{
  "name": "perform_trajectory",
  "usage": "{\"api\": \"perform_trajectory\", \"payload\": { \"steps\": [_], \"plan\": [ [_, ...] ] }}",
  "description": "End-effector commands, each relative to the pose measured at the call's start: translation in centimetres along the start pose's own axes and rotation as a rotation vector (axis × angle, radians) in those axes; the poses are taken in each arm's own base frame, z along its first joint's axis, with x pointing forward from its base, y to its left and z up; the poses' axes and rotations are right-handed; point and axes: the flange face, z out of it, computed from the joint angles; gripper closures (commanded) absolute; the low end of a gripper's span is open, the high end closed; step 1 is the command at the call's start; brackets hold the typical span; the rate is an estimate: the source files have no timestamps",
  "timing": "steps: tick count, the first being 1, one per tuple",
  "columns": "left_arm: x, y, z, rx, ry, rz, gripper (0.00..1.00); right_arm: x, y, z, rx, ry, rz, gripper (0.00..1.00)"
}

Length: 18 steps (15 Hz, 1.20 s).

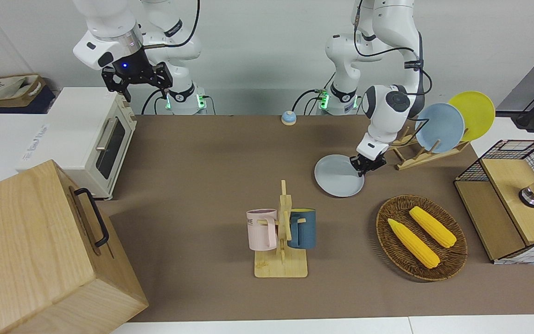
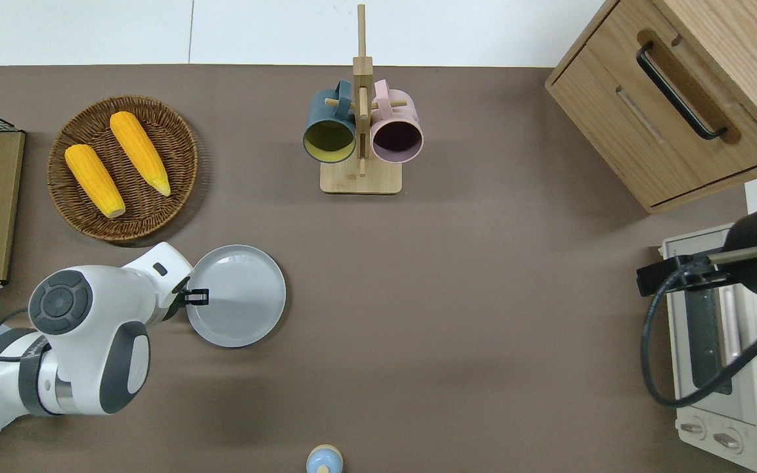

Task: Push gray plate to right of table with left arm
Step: 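Push the gray plate across the table with the left gripper, away from the basket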

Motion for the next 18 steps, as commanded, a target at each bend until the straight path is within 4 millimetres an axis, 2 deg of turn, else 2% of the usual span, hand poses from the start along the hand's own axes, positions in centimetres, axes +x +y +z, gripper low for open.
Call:
{"api": "perform_trajectory", "payload": {
  "steps": [1,12,15,18],
  "plan": [
    [-0.4,0.4,0.5,-0.001,-0.002,-0.039,1.00,-0.3,0.1,-0.4,0.004,-0.004,0.015,0.017],
    [-1.3,8.7,1.1,-0.020,-0.004,-0.139,1.00,-0.3,0.1,-0.4,0.004,-0.004,0.016,0.017],
    [-1.5,12.8,2.3,-0.041,-0.012,-0.171,1.00,-0.3,0.1,-0.4,0.004,-0.004,0.015,0.017],
    [-1.6,15.5,1.9,-0.059,-0.005,-0.189,1.00,-0.3,0.1,-0.4,0.004,-0.004,0.013,0.017]
  ]
}}
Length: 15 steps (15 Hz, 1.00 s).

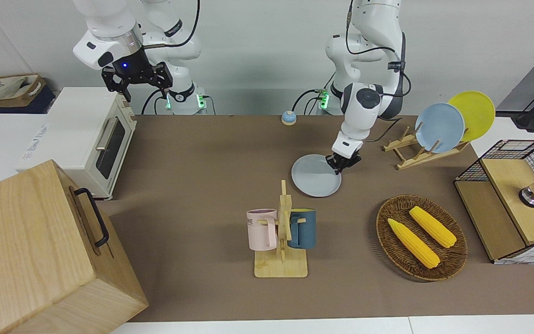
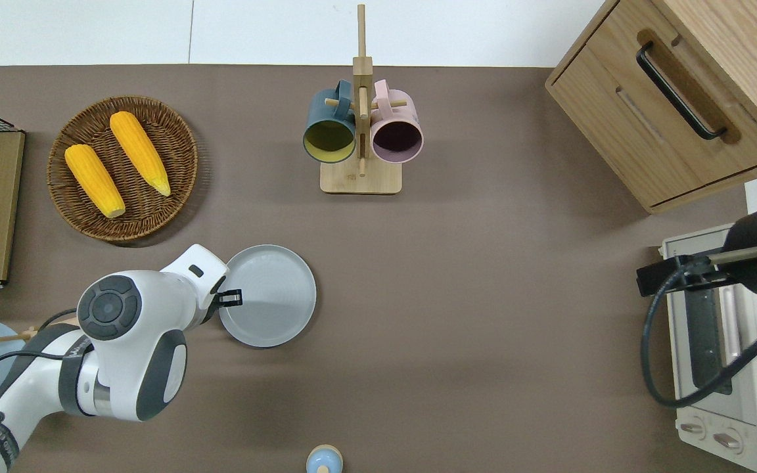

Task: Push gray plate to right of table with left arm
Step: 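Push the gray plate across the table with the left gripper, away from the basket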

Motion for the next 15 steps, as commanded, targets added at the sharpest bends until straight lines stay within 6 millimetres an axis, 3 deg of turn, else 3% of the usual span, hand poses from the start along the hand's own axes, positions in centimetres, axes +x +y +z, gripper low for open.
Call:
{"api": "perform_trajectory", "payload": {
  "steps": [1,11,15],
  "plan": [
    [-0.7,4.0,1.5,-0.029,-0.016,-0.040,1.00,-0.3,0.1,-0.4,0.004,-0.004,0.016,0.017],
    [-3.6,11.9,1.1,-0.074,-0.024,-0.100,1.00,-0.3,0.1,-0.4,0.004,-0.004,0.013,0.017],
    [-5.6,16.6,1.2,-0.096,-0.033,-0.133,1.00,-0.3,0.1,-0.4,0.004,-0.004,0.015,0.017]
  ]
}}
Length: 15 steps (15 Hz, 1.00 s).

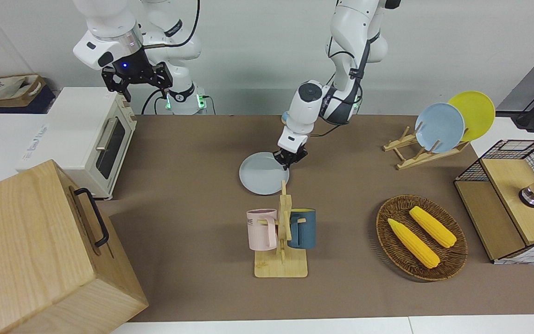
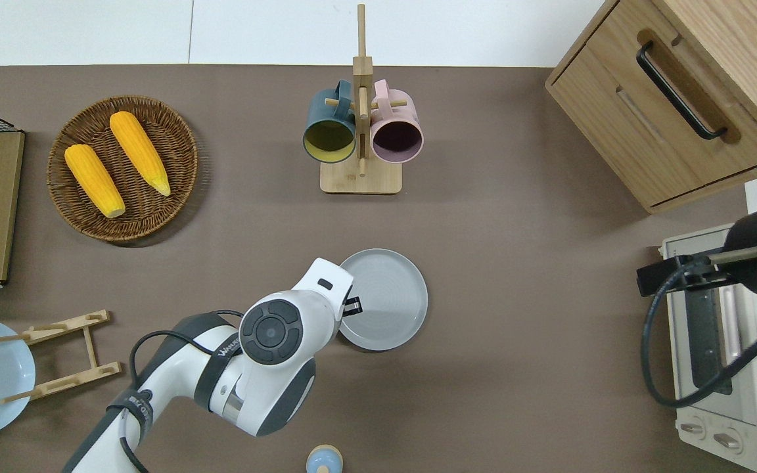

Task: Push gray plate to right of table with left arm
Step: 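Push the gray plate across the table with the left gripper, away from the basket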

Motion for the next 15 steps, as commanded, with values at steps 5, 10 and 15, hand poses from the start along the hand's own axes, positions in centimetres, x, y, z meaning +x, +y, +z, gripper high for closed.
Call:
{"api": "perform_trajectory", "payload": {
  "steps": [5,10,15],
  "plan": [
    [-3.0,7.2,1.7,-0.053,0.006,-0.073,1.00,-0.3,0.1,-0.4,0.004,-0.004,0.016,0.017],
    [-5.1,11.3,2.1,-0.068,0.031,-0.110,1.00,-0.3,0.1,-0.4,0.004,-0.004,0.016,0.017],
    [-6.8,13.7,2.7,-0.078,0.036,-0.119,1.00,-0.3,0.1,-0.4,0.004,-0.004,0.013,0.017]
  ]
}}
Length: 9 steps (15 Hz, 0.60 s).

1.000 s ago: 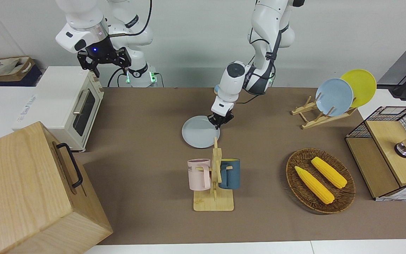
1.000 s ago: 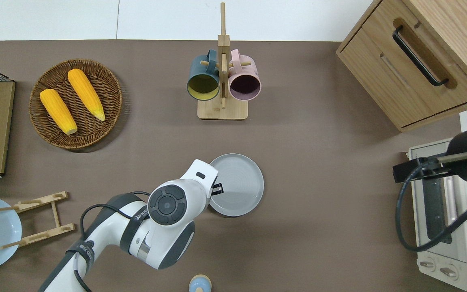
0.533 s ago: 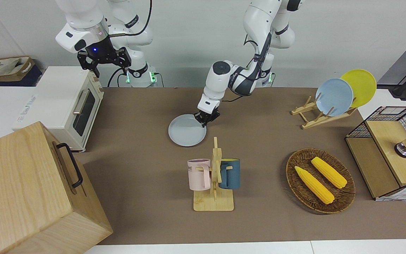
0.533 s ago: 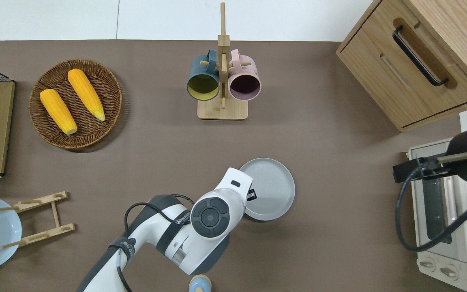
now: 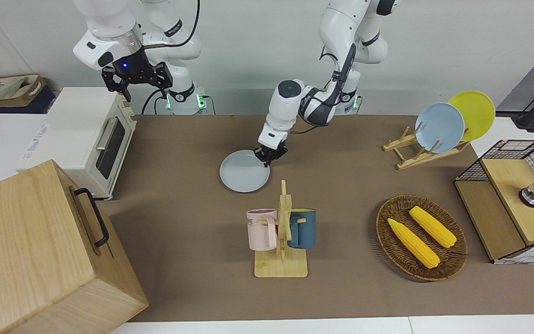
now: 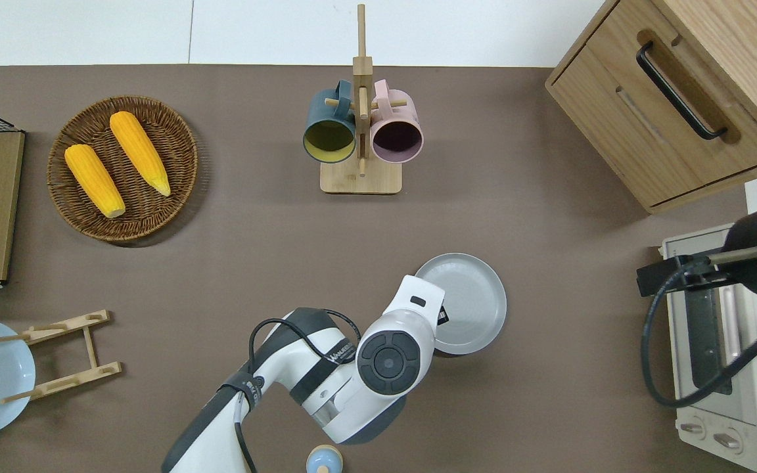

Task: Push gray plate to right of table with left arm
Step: 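Push the gray plate across the table with the left gripper, away from the basket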

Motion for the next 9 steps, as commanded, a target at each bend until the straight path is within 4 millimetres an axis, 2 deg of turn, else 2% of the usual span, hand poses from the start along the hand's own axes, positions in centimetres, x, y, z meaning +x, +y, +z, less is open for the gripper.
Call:
{"api": "perform_trajectory", "payload": {
  "steps": [1,3,7,8,9],
  "plan": [
    [-1.0,2.1,0.7,-0.018,0.010,-0.015,1.00,-0.3,0.1,-0.4,0.004,-0.004,0.015,0.017],
    [-1.5,3.0,0.7,-0.029,0.006,-0.021,1.00,-0.3,0.1,-0.4,0.004,-0.004,0.015,0.017],
    [-1.9,3.3,0.5,-0.033,0.008,-0.011,1.00,-0.3,0.1,-0.4,0.004,-0.004,0.015,0.017],
    [-1.7,3.2,0.5,-0.032,0.010,-0.011,0.94,-0.3,0.1,-0.4,0.004,-0.004,0.015,0.017],
    [-1.6,3.3,0.5,-0.033,0.012,-0.011,0.76,-0.3,0.1,-0.4,0.004,-0.004,0.015,0.017]
  ]
}}
